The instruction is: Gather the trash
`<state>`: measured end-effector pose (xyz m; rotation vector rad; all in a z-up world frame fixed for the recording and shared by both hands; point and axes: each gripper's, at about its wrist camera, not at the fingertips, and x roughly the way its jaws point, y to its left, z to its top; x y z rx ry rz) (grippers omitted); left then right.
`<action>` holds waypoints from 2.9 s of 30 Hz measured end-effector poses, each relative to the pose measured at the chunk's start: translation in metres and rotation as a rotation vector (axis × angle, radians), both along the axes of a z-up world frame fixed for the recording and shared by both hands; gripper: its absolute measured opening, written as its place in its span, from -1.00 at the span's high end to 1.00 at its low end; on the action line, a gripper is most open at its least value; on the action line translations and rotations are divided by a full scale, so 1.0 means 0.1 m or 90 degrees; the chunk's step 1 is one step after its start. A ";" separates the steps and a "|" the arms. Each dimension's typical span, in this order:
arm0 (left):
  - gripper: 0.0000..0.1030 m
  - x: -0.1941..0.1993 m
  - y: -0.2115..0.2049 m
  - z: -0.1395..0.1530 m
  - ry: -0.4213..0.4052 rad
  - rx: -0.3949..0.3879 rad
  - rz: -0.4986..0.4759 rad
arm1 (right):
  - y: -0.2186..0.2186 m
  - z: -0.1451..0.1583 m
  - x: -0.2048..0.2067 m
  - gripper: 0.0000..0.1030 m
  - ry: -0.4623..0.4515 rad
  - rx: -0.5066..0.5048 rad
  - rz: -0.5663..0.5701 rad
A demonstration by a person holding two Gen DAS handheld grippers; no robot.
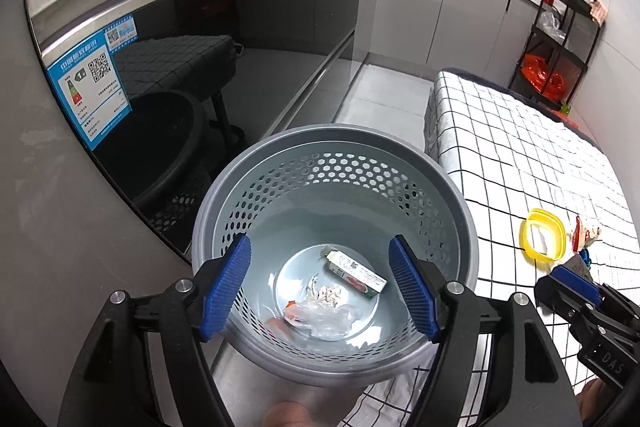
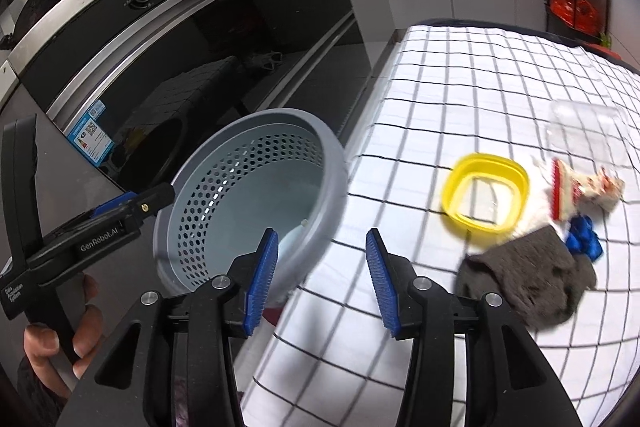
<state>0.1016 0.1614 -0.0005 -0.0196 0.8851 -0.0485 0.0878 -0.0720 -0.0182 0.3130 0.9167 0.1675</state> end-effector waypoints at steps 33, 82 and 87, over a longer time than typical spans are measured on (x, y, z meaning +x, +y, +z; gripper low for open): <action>-0.47 -0.62 -1.30 -0.21 -0.007 -0.012 -0.167 | -1.47 -0.10 -1.18 -0.01 0.019 -0.048 -0.165; 0.60 -0.67 -2.34 -0.43 0.006 -0.056 -0.288 | -1.83 -0.23 -0.71 -0.02 0.032 -0.033 -0.126; 0.60 -0.65 -2.19 -0.29 -0.016 -0.052 -0.270 | -1.78 -0.34 -0.48 -0.02 0.039 -0.047 -0.102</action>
